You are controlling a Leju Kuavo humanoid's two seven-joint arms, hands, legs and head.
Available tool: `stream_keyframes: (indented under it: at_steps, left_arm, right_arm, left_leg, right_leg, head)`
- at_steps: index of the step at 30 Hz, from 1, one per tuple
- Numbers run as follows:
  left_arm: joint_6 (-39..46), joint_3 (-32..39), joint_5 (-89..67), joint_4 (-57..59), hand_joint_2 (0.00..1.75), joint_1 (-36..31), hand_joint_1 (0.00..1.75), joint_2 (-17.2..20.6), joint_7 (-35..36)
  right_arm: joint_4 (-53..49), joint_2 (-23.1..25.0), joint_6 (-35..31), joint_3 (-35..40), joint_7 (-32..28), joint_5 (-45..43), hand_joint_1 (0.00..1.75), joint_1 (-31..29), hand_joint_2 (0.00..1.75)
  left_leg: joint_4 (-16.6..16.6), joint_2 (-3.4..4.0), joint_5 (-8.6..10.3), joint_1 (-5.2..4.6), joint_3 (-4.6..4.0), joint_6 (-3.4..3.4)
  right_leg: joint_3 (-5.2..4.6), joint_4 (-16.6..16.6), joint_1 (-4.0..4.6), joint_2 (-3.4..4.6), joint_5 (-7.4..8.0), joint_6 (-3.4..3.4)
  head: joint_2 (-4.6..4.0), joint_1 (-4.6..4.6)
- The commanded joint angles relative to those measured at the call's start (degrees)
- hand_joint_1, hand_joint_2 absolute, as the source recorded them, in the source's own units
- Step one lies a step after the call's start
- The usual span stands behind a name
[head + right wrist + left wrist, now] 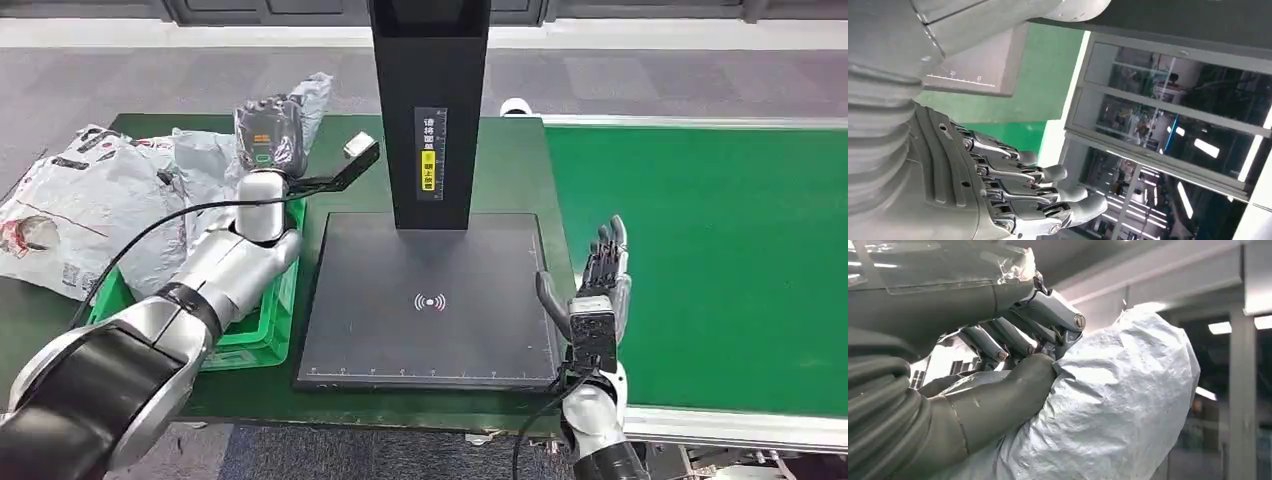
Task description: Moved the parcel from conveyor to table for the left to box.
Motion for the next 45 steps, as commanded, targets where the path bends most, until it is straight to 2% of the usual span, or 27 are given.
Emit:
stream_keyframes:
  at_steps: [1, 5, 6, 7, 9, 10, 15, 18, 19, 20, 21, 24, 25, 26, 27, 28, 29, 30, 32, 34, 45]
  left_arm:
    - [-4.38, 5.87, -5.91, -2.46, 1.75, 3.12, 1.75, 12.69, 5.92]
    - [-1.02, 8.90, -5.91, -3.25, 1.75, 7.32, 1.75, 15.22, 8.30]
    - [-0.03, 4.34, -5.91, -4.91, 1.75, 7.37, 1.75, 18.53, 14.19]
    - [-2.66, 2.17, -5.91, -6.46, 1.75, 7.21, 1.75, 21.85, 14.85]
    - [-3.60, 6.15, -5.91, -9.62, 1.75, 8.73, 1.75, 23.39, 12.24]
    - [-3.66, 5.21, -5.91, -10.54, 1.75, 8.81, 1.75, 24.64, 13.87]
    - [-5.74, 8.94, -5.91, -11.54, 1.75, 8.59, 1.75, 26.56, 11.31]
    - [-6.16, 8.74, -5.91, -11.00, 1.75, 6.64, 1.75, 27.89, 9.97]
    - [-7.04, 6.40, -5.91, -11.47, 1.75, 5.33, 1.75, 29.43, 11.08]
    - [-7.18, 8.56, -5.91, -12.46, 1.75, 5.18, 1.75, 29.18, 9.21]
    - [-9.14, 5.34, -5.91, -14.08, 1.75, 4.65, 1.75, 30.93, 10.05]
    - [-11.88, 6.54, -5.91, -14.24, 1.75, 5.01, 1.75, 29.41, 7.51]
    - [-18.61, 8.42, -5.81, -11.31, 1.75, 4.31, 1.75, 27.44, 1.53]
    - [-29.06, 9.68, -5.83, -5.30, 1.75, 2.87, 1.75, 24.56, -4.48]
    - [-35.53, 11.62, -2.79, 2.32, 1.75, 1.37, 1.75, 21.04, -12.08]
    - [-35.45, 11.62, -2.87, 5.49, 1.75, 0.88, 1.29, 19.47, -12.21]
    - [-37.42, 12.77, -0.85, 8.12, 1.75, 0.61, 0.44, 17.62, -15.66]
    - [-37.66, 12.29, -1.05, 8.86, 1.75, 0.97, 0.00, 16.47, -16.29]
    - [-41.09, 11.65, 0.10, 10.95, 1.75, 0.30, 0.00, 14.06, -23.53]
    - [-43.95, 10.20, -0.10, 11.74, 1.75, -0.08, 0.00, 12.05, -26.77]
    - [-41.22, 9.32, -0.40, 11.66, 1.75, 1.70, 0.00, 8.01, -25.48]
  right_arm:
    - [3.73, -0.13, 1.31, -1.80, -0.06, -0.70, 0.00, -2.55, 1.75]
    - [3.76, 0.29, 1.35, -1.88, -0.46, -0.25, 0.00, -1.46, 1.75]
    - [3.39, 0.21, 1.41, -2.04, -0.41, -0.42, 0.00, -0.96, 1.75]
    - [2.88, 0.09, 1.94, -2.14, -0.38, -0.52, 0.00, -0.28, 1.75]
    - [2.18, 0.40, 2.20, -2.65, -0.44, -0.42, 0.00, 0.72, 1.75]
    - [1.96, 0.39, 2.51, -2.67, -0.44, -0.42, 0.00, 0.96, 1.75]
    - [1.50, 0.07, 3.08, -3.50, 0.07, -0.70, 0.00, 0.95, 1.75]
    - [0.88, -0.10, 3.43, -3.94, 0.23, -0.81, 0.00, 1.34, 1.75]
    - [0.76, 0.01, 3.44, -4.09, 0.25, -0.77, 0.00, 1.57, 1.75]
    - [0.57, 0.08, 3.71, -4.20, 0.26, -0.83, 0.00, 1.83, 1.75]
    - [0.50, 0.18, 3.97, -4.39, 0.30, -0.97, 0.00, 1.93, 1.75]
    - [0.50, 0.22, 4.14, -4.66, 0.27, -1.12, 0.00, 1.81, 1.75]
    - [0.73, 0.17, 4.43, -4.82, 0.34, -1.33, 0.00, 1.64, 1.75]
    - [2.12, -0.04, 5.28, -4.74, 0.54, -1.43, 0.00, 0.74, 1.75]
    - [3.48, -0.45, 5.87, -4.72, 0.17, -1.18, 0.00, -0.08, 1.75]
    - [3.88, -0.61, 6.13, -5.03, 0.11, -1.27, 0.00, -0.30, 1.75]
    - [3.61, -0.87, 6.29, -5.43, 0.09, -1.31, 0.00, -0.07, 1.75]
    - [3.04, -1.14, 6.47, -5.76, 0.10, -1.28, 0.00, 0.33, 1.75]
    - [1.44, -1.53, 7.30, -6.65, 0.49, -2.07, 0.00, 1.52, 1.75]
    - [0.84, -1.62, 8.48, -6.84, 1.14, -2.15, 0.00, 1.83, 1.75]
    - [-0.73, -1.36, 8.80, -6.95, 1.76, -1.43, 0.00, 3.49, 1.75]
  left_leg:
    - [-0.09, 0.39, -0.07, 0.01, 0.20, -0.05]
    - [-0.18, 0.56, -0.09, 0.03, 0.32, -0.10]
    - [-0.32, 0.66, -0.09, 0.09, 0.47, -0.13]
    - [-0.18, 0.56, -0.09, 0.06, 0.29, -0.11]
    - [-0.09, 0.52, -0.08, 0.19, 0.17, -0.16]
    - [-0.10, 0.60, -0.12, 0.27, 0.23, -0.17]
    - [-0.11, 0.44, -0.09, 0.31, 0.15, -0.18]
    - [-0.07, 0.39, -0.08, 0.33, 0.10, -0.18]
    - [-0.04, 0.34, -0.07, 0.34, 0.01, -0.18]
    - [0.00, 0.26, -0.04, 0.30, -0.06, -0.17]
    - [0.04, 0.19, -0.05, 0.36, -0.11, -0.17]
    - [-0.01, 0.15, -0.03, 0.38, -0.05, -0.19]
    - [-0.01, 0.13, -0.01, 0.32, -0.08, -0.20]
    - [-0.02, 0.10, 0.03, 0.29, -0.06, -0.21]
    - [-0.06, 0.04, 0.03, 0.33, -0.01, -0.21]
    - [-0.09, -0.03, 0.07, 0.27, 0.04, -0.19]
    - [-0.12, -0.04, 0.09, 0.27, 0.07, -0.19]
    - [-0.16, -0.10, 0.12, 0.23, 0.11, -0.18]
    - [-0.15, -0.13, 0.11, 0.21, 0.11, -0.18]
    - [-0.08, -0.32, 0.13, 0.27, -0.04, -0.17]
    - [-0.11, -0.33, 0.16, 0.23, 0.01, -0.23]
  right_leg:
    - [0.03, -0.06, 0.02, 0.41, 0.04, -0.07]
    - [0.06, -0.10, 0.09, 0.57, 0.04, -0.10]
    - [0.18, -0.26, 0.16, 0.65, 0.08, -0.14]
    - [0.01, -0.09, 0.12, 0.60, 0.02, -0.10]
    - [-0.03, -0.04, 0.23, 0.54, 0.00, -0.14]
    - [-0.01, -0.08, 0.32, 0.62, 0.00, -0.16]
    - [-0.02, -0.07, 0.38, 0.46, -0.03, -0.21]
    - [-0.04, -0.07, 0.41, 0.41, -0.03, -0.24]
    - [-0.10, -0.06, 0.42, 0.36, -0.02, -0.23]
    - [-0.18, 0.02, 0.38, 0.28, -0.04, -0.23]
    - [-0.17, 0.01, 0.44, 0.22, -0.05, -0.24]
    - [-0.12, -0.05, 0.47, 0.18, -0.01, -0.29]
    - [-0.18, -0.01, 0.41, 0.16, 0.00, -0.32]
    - [-0.17, 0.00, 0.38, 0.11, 0.00, -0.30]
    - [-0.08, -0.07, 0.42, 0.06, 0.00, -0.31]
    - [-0.03, -0.06, 0.36, -0.02, 0.00, -0.29]
    - [0.01, -0.10, 0.35, -0.02, 0.02, -0.29]
    - [0.04, -0.13, 0.32, -0.10, 0.01, -0.28]
    - [0.08, -0.12, 0.30, -0.15, 0.01, -0.27]
    - [0.02, -0.13, 0.36, -0.34, 0.03, -0.26]
    - [0.04, -0.15, 0.29, -0.27, 0.09, -0.26]
  head:
    - [0.00, 0.00]
    - [0.00, 0.00]
    - [0.00, 0.00]
    - [0.00, 0.00]
    - [0.00, 0.00]
    - [0.00, 0.00]
    - [0.00, 0.00]
    - [0.00, 0.00]
    - [0.00, -0.02]
    - [0.00, 0.00]
    - [0.00, 0.00]
    - [0.00, -0.02]
    - [0.00, 0.00]
    - [0.00, 0.00]
    - [0.00, 0.00]
    - [0.00, -0.02]
    - [0.00, 0.00]
    - [0.00, -0.02]
    - [0.00, -0.02]
    - [0.00, 0.00]
    - [0.00, 0.00]
